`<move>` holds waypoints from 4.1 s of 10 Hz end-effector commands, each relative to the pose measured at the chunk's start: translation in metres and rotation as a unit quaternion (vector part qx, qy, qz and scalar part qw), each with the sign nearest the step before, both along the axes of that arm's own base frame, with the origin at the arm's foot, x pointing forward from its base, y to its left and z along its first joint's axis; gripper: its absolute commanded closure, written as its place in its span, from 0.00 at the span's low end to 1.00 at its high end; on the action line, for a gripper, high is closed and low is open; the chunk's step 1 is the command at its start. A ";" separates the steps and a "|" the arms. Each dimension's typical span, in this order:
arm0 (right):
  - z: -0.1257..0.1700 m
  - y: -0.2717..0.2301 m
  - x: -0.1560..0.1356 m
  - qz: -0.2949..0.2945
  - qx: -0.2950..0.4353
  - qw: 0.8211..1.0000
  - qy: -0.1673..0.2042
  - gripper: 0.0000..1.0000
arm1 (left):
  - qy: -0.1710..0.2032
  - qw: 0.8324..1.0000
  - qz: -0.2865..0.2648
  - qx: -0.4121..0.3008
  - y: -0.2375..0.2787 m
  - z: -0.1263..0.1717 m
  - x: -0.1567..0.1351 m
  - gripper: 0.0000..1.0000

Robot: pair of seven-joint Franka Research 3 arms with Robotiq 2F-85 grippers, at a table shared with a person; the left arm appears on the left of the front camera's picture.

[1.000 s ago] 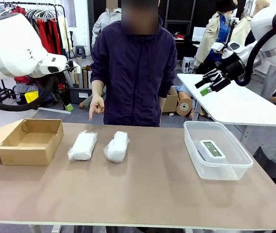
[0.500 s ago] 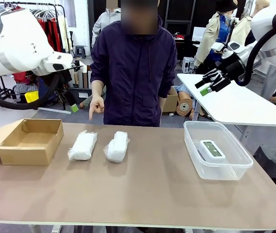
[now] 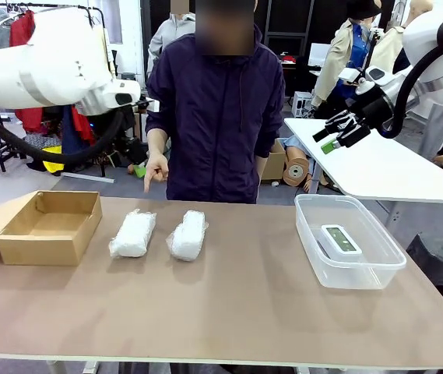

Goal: Separate and place wrapped and unwrapped clocks.
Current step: Pick up the Digital clock indicated by the person.

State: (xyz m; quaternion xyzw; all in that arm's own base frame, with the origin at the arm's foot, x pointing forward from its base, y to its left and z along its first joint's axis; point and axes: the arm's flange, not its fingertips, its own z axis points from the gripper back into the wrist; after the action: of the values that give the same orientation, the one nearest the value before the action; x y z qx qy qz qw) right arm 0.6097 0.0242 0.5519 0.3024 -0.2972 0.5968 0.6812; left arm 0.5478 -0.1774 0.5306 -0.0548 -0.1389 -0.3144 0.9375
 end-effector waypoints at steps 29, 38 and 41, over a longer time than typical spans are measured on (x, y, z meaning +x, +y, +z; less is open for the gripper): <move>0.002 0.001 -0.003 0.002 -0.001 1.000 -0.002 0.00 | 0.114 0.939 0.311 0.090 -0.023 -0.180 0.072 0.00; 0.002 0.001 -0.003 0.002 -0.001 1.000 -0.002 0.00 | 0.135 0.934 0.314 0.106 -0.021 -0.208 0.072 0.26; 0.002 0.001 -0.003 0.002 -0.001 1.000 -0.002 0.00 | 0.133 0.937 0.305 0.104 -0.022 -0.196 0.067 0.80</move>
State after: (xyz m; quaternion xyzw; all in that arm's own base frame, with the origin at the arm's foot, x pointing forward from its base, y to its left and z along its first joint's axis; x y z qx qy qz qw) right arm 0.6097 0.0242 0.5519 0.3024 -0.2972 0.5969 0.6811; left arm 0.6216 -0.2014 0.3266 0.0332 0.0150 -0.0194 0.9991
